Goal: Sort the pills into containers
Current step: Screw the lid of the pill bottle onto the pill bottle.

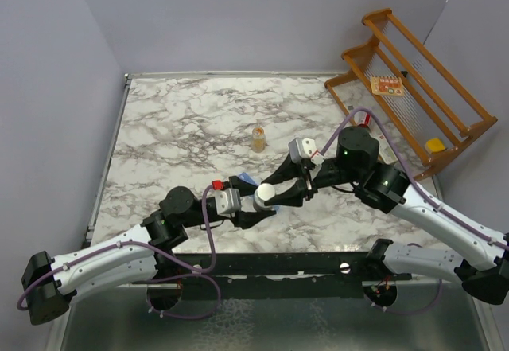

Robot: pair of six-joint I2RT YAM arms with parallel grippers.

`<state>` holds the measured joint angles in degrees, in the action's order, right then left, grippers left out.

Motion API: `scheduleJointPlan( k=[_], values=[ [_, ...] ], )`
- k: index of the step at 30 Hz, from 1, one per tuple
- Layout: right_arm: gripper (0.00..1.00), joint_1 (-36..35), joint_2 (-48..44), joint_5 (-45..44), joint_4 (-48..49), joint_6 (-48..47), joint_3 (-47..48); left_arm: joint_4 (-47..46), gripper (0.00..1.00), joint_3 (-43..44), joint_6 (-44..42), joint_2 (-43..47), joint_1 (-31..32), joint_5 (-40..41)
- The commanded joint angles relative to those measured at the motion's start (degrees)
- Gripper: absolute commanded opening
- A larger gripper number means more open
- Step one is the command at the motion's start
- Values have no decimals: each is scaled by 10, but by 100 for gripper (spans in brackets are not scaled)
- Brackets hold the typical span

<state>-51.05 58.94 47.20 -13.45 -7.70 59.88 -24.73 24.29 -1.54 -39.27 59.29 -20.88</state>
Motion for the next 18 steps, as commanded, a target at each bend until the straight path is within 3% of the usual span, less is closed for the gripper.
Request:
scheduleJointPlan(
  k=[1, 18],
  values=[
    [35, -1, 11, -32, -28, 16, -25, -85, 0, 26, -22, 14, 0, 40],
    [34, -1, 19, -128, -5, 17, -42, -91, 0, 29, -38, 0, 0, 86]
  ],
)
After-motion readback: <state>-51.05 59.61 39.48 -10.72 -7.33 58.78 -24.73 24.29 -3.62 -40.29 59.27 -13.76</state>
